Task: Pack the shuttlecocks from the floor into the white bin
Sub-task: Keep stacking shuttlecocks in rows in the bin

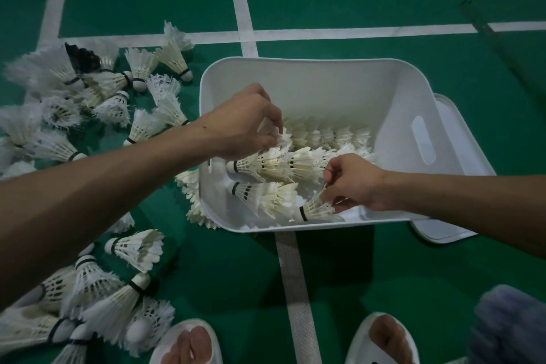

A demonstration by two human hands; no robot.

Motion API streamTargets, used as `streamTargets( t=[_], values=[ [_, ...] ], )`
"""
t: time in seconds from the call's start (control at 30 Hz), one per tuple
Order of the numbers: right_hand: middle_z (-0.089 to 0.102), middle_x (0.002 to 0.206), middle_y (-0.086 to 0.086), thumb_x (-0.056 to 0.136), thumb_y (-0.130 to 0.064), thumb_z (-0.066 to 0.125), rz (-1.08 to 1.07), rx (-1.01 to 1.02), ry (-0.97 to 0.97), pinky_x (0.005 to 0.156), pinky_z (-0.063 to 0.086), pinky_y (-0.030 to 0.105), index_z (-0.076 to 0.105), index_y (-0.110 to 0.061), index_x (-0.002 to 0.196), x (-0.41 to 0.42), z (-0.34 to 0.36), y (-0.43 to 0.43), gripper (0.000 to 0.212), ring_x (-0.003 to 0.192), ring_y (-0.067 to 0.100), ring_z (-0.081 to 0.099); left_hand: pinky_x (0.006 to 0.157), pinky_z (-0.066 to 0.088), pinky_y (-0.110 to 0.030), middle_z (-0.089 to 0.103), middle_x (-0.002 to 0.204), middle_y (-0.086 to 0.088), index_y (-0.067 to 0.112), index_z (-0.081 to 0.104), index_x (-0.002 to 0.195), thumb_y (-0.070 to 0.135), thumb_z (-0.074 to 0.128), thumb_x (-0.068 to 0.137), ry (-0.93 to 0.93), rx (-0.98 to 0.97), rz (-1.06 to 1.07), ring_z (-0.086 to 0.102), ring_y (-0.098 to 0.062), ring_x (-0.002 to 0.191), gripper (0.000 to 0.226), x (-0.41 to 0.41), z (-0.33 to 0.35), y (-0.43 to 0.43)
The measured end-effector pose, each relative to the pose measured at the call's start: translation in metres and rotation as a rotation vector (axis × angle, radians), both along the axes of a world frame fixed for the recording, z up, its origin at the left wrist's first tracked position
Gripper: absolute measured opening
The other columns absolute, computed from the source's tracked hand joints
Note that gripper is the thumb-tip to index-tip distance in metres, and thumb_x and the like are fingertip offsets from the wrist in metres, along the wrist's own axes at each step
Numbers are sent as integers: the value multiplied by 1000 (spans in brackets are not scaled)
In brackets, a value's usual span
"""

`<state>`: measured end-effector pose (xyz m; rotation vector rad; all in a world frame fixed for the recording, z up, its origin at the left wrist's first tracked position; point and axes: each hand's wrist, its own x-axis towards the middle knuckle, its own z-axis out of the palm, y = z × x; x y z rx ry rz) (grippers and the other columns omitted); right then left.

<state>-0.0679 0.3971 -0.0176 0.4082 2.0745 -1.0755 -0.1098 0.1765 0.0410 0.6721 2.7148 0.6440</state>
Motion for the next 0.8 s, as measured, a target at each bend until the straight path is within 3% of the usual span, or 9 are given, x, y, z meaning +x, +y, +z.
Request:
streamTargets(
  t=[0.17, 0.27, 0.37, 0.53, 0.67, 0.8],
  values=[
    [57, 69, 14, 72, 21, 65, 2, 90, 85, 58, 60, 37, 49, -6, 75, -7, 4, 4, 32, 58, 27, 63, 85, 31, -23, 42, 113, 2, 26, 69, 104, 30, 68, 84, -2, -1, -4, 40, -11, 101, 20, -1, -1, -1],
    [55, 66, 13, 76, 20, 64, -118, 5, 4, 52, 59, 32, 48, -8, 75, -2, 1, 1, 33, 50, 21, 62, 85, 30, -22, 42, 112, 2, 26, 69, 103, 29, 68, 84, -8, -1, -8, 40, -10, 100, 19, -2, -1, 0],
    [57, 69, 14, 78, 20, 63, -173, -83, -62, 50, 58, 29, 48, -8, 75, 5, -3, -5, 32, 55, 23, 65, 84, 29, -21, 42, 114, 2, 26, 69, 102, 29, 68, 84, -9, -2, -14, 41, -10, 99, 18, -1, -1, 1],
    [60, 66, 14, 76, 22, 64, -286, -168, -141, 62, 60, 37, 46, -8, 70, 0, -10, -20, 35, 67, 28, 68, 84, 30, -22, 48, 117, -2, 24, 69, 103, 29, 67, 85, -12, -5, -32, 36, -7, 99, 19, 0, -1, 1],
    [56, 64, 13, 79, 23, 58, -360, -169, -131, 56, 55, 36, 42, -11, 65, 0, -17, -33, 40, 65, 26, 63, 82, 32, -23, 46, 120, -1, 28, 67, 103, 30, 67, 85, -68, -31, -62, 38, -8, 99, 17, 1, -2, 5],
    [62, 65, 10, 85, 18, 55, -374, -214, -135, 70, 55, 41, 43, -11, 67, -4, -16, -29, 36, 75, 28, 62, 83, 34, -24, 46, 124, 0, 31, 59, 116, 33, 67, 85, -145, -31, -102, 45, -10, 97, 32, 3, -3, 10]
  ],
)
